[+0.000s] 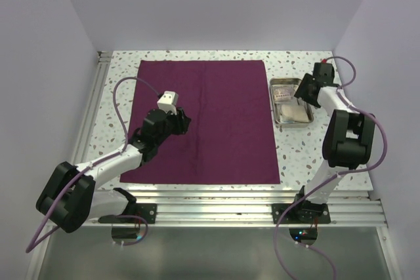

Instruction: Prepare the surgical pack

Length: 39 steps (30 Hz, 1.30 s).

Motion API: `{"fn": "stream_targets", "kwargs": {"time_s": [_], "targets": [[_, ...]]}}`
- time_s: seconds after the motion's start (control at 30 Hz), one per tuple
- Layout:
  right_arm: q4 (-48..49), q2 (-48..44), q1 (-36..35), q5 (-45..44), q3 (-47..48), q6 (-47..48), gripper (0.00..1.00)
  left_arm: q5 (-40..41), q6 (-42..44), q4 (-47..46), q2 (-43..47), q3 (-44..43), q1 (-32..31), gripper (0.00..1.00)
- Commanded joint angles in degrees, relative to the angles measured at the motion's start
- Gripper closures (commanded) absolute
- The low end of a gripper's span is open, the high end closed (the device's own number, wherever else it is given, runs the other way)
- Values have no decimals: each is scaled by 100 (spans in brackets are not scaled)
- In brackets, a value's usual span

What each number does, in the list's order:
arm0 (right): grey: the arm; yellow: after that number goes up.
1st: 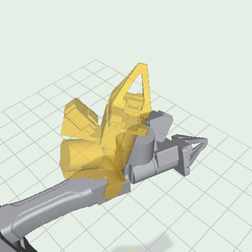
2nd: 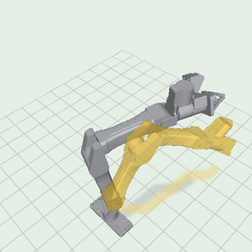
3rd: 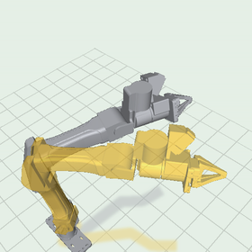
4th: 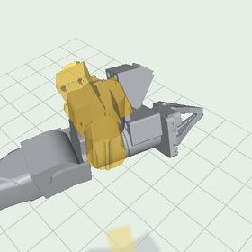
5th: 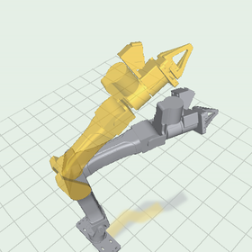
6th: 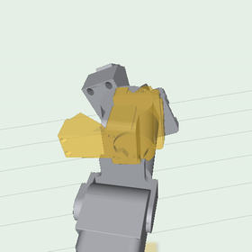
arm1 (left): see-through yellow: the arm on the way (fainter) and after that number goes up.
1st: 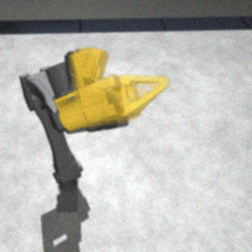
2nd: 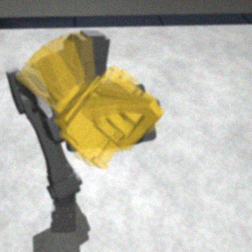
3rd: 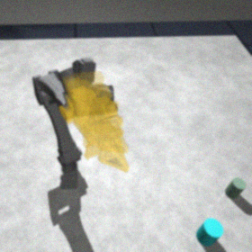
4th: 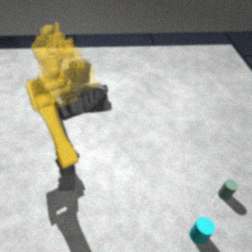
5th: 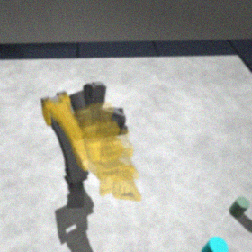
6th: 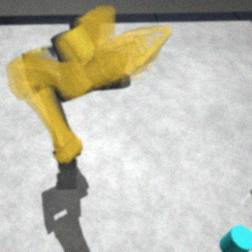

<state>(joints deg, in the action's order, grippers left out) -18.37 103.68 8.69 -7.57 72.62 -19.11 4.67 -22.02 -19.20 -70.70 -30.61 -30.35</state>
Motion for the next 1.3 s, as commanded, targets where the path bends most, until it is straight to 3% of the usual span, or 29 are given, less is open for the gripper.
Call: {"fn": "stream_targets", "kwargs": {"time_s": [0.0, 0.23, 0.53, 0.83, 0.87, 1.07, 1.2, 1.23, 1.27], "targets": [[72, -42, 36, -236, 480, 399, 35, 8, -74, -348, 65, 11, -6, 51], [-44, 600, 89, -148, 1061, 593, 33, 96, -39, -339, 118, 29, 3, 50], [-123, 952, 177, -121, 1132, 347, 37, 96, -22, -304, 117, -6, 3, 50], [-176, 961, 379, -86, 921, -22, 63, 105, -22, -286, 109, -6, 3, 50], [-176, 926, 423, -86, 895, -48, 73, 105, -22, -286, 117, -6, -6, 50], [-27, 628, 642, 63, 456, -338, 94, 96, -22, -277, 117, -6, 3, 50], [114, 303, 660, 221, 174, -400, 89, 105, -22, -277, 153, 2, -6, 50], [141, 276, 660, 239, 78, -400, 73, 105, -22, -277, 161, 2, -6, 50], [202, 241, 660, 230, 51, -400, 65, 122, -22, -277, 170, 2, 3, 50]]}}
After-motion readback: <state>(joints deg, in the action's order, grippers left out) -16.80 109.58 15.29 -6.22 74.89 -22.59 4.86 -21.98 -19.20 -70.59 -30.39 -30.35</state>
